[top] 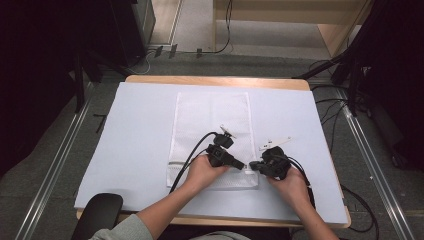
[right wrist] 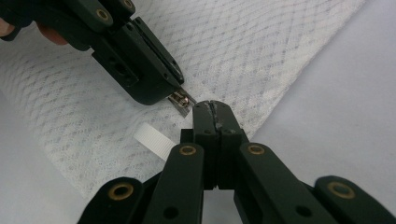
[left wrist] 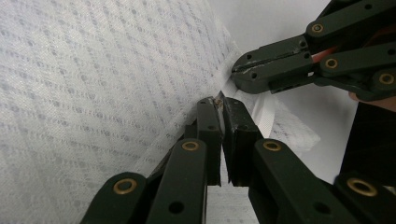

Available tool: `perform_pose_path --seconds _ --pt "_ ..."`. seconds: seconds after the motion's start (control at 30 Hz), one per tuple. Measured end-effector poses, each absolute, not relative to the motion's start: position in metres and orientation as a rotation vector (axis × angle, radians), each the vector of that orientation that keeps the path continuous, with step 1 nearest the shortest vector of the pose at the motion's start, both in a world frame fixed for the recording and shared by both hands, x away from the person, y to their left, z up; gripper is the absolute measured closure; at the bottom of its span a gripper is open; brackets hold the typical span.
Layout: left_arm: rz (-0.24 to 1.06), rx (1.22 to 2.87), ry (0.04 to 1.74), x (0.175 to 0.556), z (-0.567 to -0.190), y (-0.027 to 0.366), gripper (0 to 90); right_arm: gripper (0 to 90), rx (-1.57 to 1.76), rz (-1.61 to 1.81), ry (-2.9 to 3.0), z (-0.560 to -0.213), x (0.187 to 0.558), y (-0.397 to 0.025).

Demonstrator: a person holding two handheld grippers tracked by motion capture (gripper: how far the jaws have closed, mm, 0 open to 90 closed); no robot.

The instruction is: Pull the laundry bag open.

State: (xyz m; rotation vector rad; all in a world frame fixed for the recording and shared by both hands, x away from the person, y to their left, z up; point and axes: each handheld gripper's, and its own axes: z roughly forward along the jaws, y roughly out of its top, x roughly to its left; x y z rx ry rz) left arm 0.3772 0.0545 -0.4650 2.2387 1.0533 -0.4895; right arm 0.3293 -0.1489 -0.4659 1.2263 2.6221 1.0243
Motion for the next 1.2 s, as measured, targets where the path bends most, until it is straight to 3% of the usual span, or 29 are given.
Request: perform_pose_path --seconds 0.7,1.2 --pt "-0.573 2.211 1.151 0.384 -0.462 0.074 88.5 90.0 1.182 0.983 2.607 -0.466 0.325 -0.145" --pt "-0.599 2.222 1.131 0.384 -0.456 0.082 88.3 90.0 1.187 0.996 2.603 -0.466 0.325 -0.146"
